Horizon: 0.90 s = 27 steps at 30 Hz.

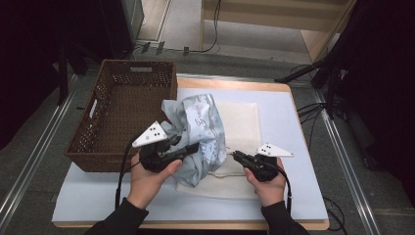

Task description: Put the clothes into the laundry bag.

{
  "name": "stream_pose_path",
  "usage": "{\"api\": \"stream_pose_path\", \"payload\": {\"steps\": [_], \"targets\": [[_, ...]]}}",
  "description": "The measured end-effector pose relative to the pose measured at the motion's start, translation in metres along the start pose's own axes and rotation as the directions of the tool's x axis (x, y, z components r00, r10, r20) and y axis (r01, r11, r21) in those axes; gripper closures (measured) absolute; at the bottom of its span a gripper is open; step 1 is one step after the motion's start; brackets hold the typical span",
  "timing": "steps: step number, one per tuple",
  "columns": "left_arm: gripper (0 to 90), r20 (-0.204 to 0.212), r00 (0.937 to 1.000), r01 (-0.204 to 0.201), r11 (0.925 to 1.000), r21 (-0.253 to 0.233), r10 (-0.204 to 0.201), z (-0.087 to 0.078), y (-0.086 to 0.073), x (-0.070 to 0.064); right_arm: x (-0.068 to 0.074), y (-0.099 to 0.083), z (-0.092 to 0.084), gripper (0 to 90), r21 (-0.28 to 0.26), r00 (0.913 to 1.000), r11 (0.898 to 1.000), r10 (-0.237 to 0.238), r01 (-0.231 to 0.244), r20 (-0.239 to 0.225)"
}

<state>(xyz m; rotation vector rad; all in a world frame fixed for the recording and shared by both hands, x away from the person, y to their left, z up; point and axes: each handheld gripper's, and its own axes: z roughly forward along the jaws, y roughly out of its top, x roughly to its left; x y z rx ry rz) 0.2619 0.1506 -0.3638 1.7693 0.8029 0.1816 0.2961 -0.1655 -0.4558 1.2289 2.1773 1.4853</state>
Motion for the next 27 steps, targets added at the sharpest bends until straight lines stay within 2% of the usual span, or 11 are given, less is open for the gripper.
{"api": "stream_pose_path", "payload": {"steps": [4,6,10,14,15,17,19,21,23,26,27], "targets": [[69.7,0.037,0.9993,-0.009,0.9986,0.051,0.007,0.004,-0.027,-0.014,0.000,0.000,0.000,86.5,-0.001,1.0000,1.000,0.005,-0.005,0.000],[69.7,0.043,0.9990,-0.013,0.9966,0.081,0.009,0.007,-0.041,-0.019,0.000,0.000,0.000,86.5,-0.001,1.0000,1.000,0.006,-0.006,0.000],[69.5,0.081,0.9958,0.034,0.9943,0.101,-0.043,0.013,-0.067,-0.022,-0.001,0.000,0.000,86.5,0.004,1.0000,1.000,0.007,-0.007,0.001],[69.2,0.124,0.9907,0.039,0.9908,0.130,-0.055,0.016,-0.085,-0.029,-0.001,0.000,0.001,86.6,0.007,0.9998,1.000,0.016,-0.016,0.008],[68.9,0.135,0.9894,0.034,0.9879,0.151,-0.054,0.018,-0.089,-0.030,-0.002,0.000,0.001,86.6,0.006,0.9998,1.000,0.020,-0.020,0.009],[68.1,0.123,0.9916,0.014,0.9809,0.194,-0.039,0.026,-0.095,-0.032,-0.003,0.000,0.001,86.6,0.003,0.9997,1.000,0.023,-0.023,0.009],[66.4,0.078,0.9966,0.011,0.9760,0.218,-0.028,0.037,-0.099,-0.034,-0.003,0.000,0.002,86.6,0.005,0.9997,1.000,0.023,-0.023,0.006],[61.0,0.068,0.9966,0.031,0.9780,0.206,-0.046,0.042,-0.100,-0.034,-0.002,0.000,0.002,86.6,0.005,0.9999,1.000,0.015,-0.015,0.006],[52.6,0.055,0.9979,0.021,0.9802,0.197,-0.032,0.043,-0.097,-0.037,-0.001,0.000,0.002,86.6,0.007,0.9999,1.000,0.015,-0.015,0.008],[25.0,0.016,0.9999,-0.006,0.9788,0.205,0.003,0.036,-0.088,-0.043,-0.002,-0.001,0.001,86.5,0.006,0.9997,1.000,0.024,-0.024,0.006],[20.4,0.015,0.9999,-0.007,0.9817,0.190,0.004,0.032,-0.083,-0.044,-0.003,-0.001,0.001,86.5,0.005,0.9998,1.000,0.021,-0.021,0.006]]}}
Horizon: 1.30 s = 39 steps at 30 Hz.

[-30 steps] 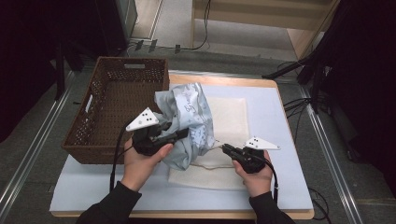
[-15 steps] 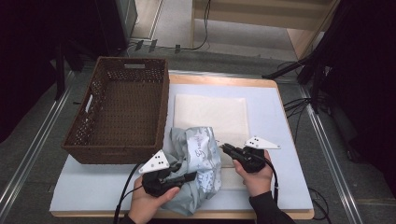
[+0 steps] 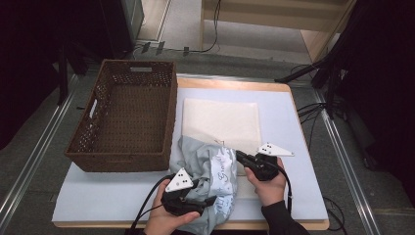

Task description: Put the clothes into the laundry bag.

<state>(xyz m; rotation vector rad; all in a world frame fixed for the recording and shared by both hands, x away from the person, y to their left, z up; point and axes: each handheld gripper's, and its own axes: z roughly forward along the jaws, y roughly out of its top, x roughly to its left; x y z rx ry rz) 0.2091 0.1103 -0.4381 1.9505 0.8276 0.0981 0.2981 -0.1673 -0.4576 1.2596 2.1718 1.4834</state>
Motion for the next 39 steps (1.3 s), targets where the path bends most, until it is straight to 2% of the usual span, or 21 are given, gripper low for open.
{"api": "stream_pose_path", "payload": {"steps": [2,4,6,7,9,10,12,14,17,18,20,22,24,27,30,34,35,37,39], "targets": [[13.8,-0.004,0.9998,0.017,0.9984,-0.054,-0.017,-0.010,0.008,0.002,0.000,0.000,0.000,86.5,0.000,1.0000,1.000,0.000,0.000,0.000],[13.2,-0.035,0.9988,0.029,0.9932,-0.112,-0.033,-0.018,0.017,0.007,0.001,0.000,0.000,86.5,-0.001,1.0000,1.000,0.006,-0.006,0.001],[13.1,-0.063,0.9955,0.061,0.9879,-0.142,-0.071,-0.021,0.027,0.014,0.001,0.001,0.001,86.5,-0.005,1.0000,1.000,0.000,0.000,0.000],[13.2,-0.091,0.9920,0.074,0.9858,-0.151,-0.088,-0.020,0.031,0.016,0.001,0.001,0.000,86.5,-0.004,1.0000,1.000,0.000,0.000,0.001],[14.2,-0.122,0.9870,0.085,0.9843,-0.154,-0.104,-0.015,0.039,0.019,0.001,0.002,0.000,86.5,-0.005,1.0000,1.000,0.002,-0.002,-0.001],[15.1,-0.128,0.9861,0.089,0.9864,-0.139,-0.107,-0.010,0.042,0.021,0.001,0.002,0.001,86.5,-0.005,1.0000,1.000,0.004,-0.004,-0.001],[18.8,-0.151,0.9827,0.100,0.9935,-0.054,-0.107,0.006,0.045,0.023,0.002,0.001,0.001,86.5,-0.006,1.0000,1.000,0.003,-0.003,-0.001],[19.9,-0.132,0.9840,0.124,0.9921,0.019,-0.120,0.023,0.043,0.025,0.001,0.001,0.000,86.5,-0.007,1.0000,1.000,0.005,-0.005,-0.003],[25.0,-0.093,0.9872,0.136,0.9884,0.067,-0.129,0.043,0.037,0.026,0.002,0.001,0.000,86.5,-0.009,1.0000,1.000,0.002,-0.002,-0.007],[29.6,-0.092,0.9874,0.136,0.9881,0.072,-0.129,0.047,0.035,0.026,0.003,0.001,0.000,86.6,-0.009,1.0000,1.000,0.004,-0.004,-0.006],[48.6,-0.088,0.9881,0.134,0.9870,0.090,-0.126,0.051,0.033,0.028,0.003,0.002,0.000,86.6,-0.007,1.0000,1.000,0.002,-0.002,-0.006],[67.1,-0.047,0.9898,0.139,0.9842,0.109,-0.135,0.052,0.033,0.028,0.003,0.002,0.000,86.6,-0.009,1.0000,1.000,0.000,0.000,-0.007],[75.8,-0.008,0.9943,0.106,0.9856,0.132,-0.106,0.053,0.033,0.025,0.003,0.002,0.000,86.6,-0.012,1.0000,1.000,0.002,-0.002,-0.008],[78.4,0.059,0.9968,0.043,0.9865,0.158,-0.053,0.057,0.032,0.017,0.002,0.003,-0.001,86.7,-0.016,0.9999,1.000,0.008,-0.008,-0.009],[78.8,0.090,0.9954,0.018,0.9828,0.184,-0.035,0.062,0.030,0.014,0.001,0.004,-0.001,86.7,-0.022,0.9998,1.000,0.017,-0.017,-0.013],[78.8,0.052,0.9986,0.001,0.9714,0.238,-0.013,0.072,0.026,0.014,0.002,0.005,-0.002,86.8,-0.036,0.9997,0.999,0.018,-0.018,-0.014],[78.6,0.047,0.9988,0.003,0.9708,0.240,-0.014,0.073,0.025,0.014,0.003,0.006,-0.003,86.8,-0.042,0.9997,0.999,0.019,-0.020,-0.015],[76.6,0.040,0.9991,0.004,0.9727,0.232,-0.013,0.072,0.026,0.013,0.005,0.008,-0.005,86.8,-0.053,0.9997,0.999,0.012,-0.013,-0.020],[68.4,0.049,0.9987,0.004,0.9798,0.200,-0.014,0.065,0.029,0.012,0.006,0.009,-0.007,86.8,-0.055,0.9997,0.998,0.007,-0.009,-0.022]]}}
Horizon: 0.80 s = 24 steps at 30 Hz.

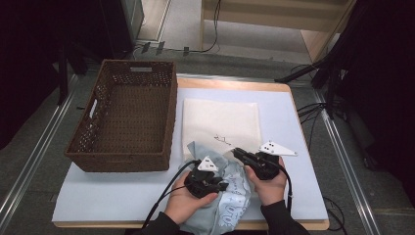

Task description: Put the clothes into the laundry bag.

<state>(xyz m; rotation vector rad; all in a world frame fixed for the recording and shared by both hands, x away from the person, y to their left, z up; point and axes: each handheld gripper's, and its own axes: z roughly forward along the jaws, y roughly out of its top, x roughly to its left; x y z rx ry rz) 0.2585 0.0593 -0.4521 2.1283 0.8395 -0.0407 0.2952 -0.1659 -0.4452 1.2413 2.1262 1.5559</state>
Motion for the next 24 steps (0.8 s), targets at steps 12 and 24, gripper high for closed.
{"api": "stream_pose_path", "payload": {"steps": [12,24], "targets": [[33.0,-0.204,0.9656,0.119,0.9712,-0.207,-0.162,-0.046,0.001,0.022,-0.003,-0.002,0.002,86.8,0.010,1.0000,1.000,0.002,-0.002,0.006],[80.7,-0.104,0.9934,0.041,0.9970,-0.065,-0.048,-0.016,0.010,0.000,-0.003,-0.002,0.002,86.8,0.016,1.0000,1.000,0.005,-0.005,0.000]]}}
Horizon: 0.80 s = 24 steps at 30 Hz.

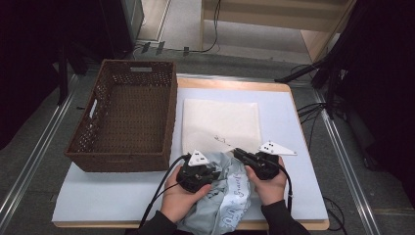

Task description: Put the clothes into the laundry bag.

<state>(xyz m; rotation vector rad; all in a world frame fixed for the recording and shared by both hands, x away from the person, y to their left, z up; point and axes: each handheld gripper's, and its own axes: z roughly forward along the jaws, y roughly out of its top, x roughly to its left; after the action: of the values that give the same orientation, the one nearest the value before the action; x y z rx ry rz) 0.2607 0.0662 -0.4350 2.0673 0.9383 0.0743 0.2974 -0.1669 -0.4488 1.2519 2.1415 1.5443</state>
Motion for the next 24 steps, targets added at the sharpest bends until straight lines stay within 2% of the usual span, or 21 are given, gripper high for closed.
{"api": "stream_pose_path", "payload": {"steps": [2,4,7,9,11,13,16,17,19,22,24], "targets": [[79.8,0.023,0.9997,-0.003,0.9998,0.018,0.003,0.005,0.002,-0.003,0.000,0.000,0.000,86.8,-0.001,1.0000,1.000,0.000,0.000,-0.002],[77.1,0.048,0.9988,-0.008,0.9981,0.061,0.005,0.013,0.003,-0.004,0.001,0.001,-0.001,86.8,-0.006,1.0000,1.000,-0.002,0.002,-0.001],[76.1,0.027,0.9996,-0.009,0.9965,0.084,0.006,0.024,0.001,-0.005,0.002,0.002,-0.001,86.7,-0.012,1.0000,1.000,0.003,-0.003,-0.008],[79.0,-0.003,1.0000,-0.008,0.9957,0.093,0.008,0.028,0.001,-0.004,0.003,0.003,-0.002,86.8,-0.013,0.9999,1.000,0.000,0.000,-0.011],[81.4,-0.057,0.9982,-0.014,0.9954,0.095,0.019,0.030,0.000,-0.003,0.003,0.004,-0.003,86.7,-0.017,0.9999,1.000,-0.002,0.001,-0.013],[82.7,-0.141,0.9899,-0.007,0.9956,0.093,0.020,0.030,0.000,0.001,0.003,0.004,-0.005,86.7,-0.024,0.9999,1.000,-0.001,0.001,-0.014],[82.9,-0.189,0.9816,0.039,0.9969,0.068,-0.026,0.027,-0.001,0.010,0.004,0.005,-0.007,86.7,-0.031,0.9999,0.999,-0.008,0.007,-0.013],[82.6,-0.184,0.9819,0.055,0.9968,0.059,-0.043,0.026,-0.001,0.012,0.004,0.006,-0.007,86.7,-0.033,0.9999,0.999,-0.008,0.008,-0.012],[80.2,-0.140,0.9883,0.065,0.9972,0.037,-0.060,0.022,-0.002,0.013,0.003,0.006,-0.007,86.7,-0.032,0.9999,0.999,-0.009,0.009,-0.012],[67.8,-0.052,0.9968,0.059,0.9981,-0.021,-0.060,0.010,-0.002,0.010,0.002,0.005,-0.007,86.8,-0.033,0.9999,0.999,-0.005,0.005,-0.010],[57.6,-0.014,0.9979,0.062,0.9960,-0.064,-0.063,0.000,0.000,0.006,0.001,0.005,-0.008,86.7,-0.033,1.0000,0.999,-0.002,0.002,-0.009]]}}
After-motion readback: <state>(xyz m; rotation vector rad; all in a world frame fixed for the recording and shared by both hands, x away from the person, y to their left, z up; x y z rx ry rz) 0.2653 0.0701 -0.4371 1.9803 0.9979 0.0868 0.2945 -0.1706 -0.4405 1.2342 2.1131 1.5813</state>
